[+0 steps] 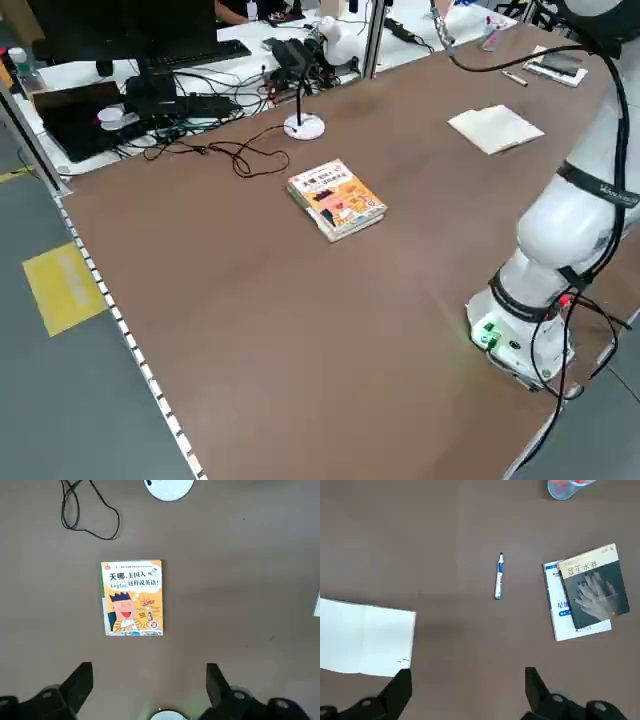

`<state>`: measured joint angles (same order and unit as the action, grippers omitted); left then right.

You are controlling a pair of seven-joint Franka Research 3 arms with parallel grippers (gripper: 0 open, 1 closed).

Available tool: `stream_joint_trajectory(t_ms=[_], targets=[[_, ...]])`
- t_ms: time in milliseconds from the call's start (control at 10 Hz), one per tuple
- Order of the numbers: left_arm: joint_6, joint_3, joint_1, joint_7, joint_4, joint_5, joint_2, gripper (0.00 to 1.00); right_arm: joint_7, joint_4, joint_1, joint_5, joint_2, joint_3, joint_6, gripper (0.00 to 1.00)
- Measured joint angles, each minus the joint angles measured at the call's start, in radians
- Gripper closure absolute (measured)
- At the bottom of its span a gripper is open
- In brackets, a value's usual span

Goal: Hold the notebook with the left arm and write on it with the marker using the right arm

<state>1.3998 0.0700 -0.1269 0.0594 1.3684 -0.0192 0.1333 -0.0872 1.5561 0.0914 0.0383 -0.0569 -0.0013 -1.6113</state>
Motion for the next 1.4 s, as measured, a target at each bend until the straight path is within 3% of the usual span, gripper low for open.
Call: stream_joint_trajectory(t_ms=[800,1400], targets=[[0.0,-0.013,-0.014,0.005,0.0,-0.003,0.002,0.0,0.0,0.0,0.0,0.0,0.0,0.0,0.0,0.0],[0.002,-0.156,-0.049,-0.145,0.0,-0.105,0.004,0.0,0.0,0.0,0.0,0.0,0.0,-0.001,0.0,0.0]])
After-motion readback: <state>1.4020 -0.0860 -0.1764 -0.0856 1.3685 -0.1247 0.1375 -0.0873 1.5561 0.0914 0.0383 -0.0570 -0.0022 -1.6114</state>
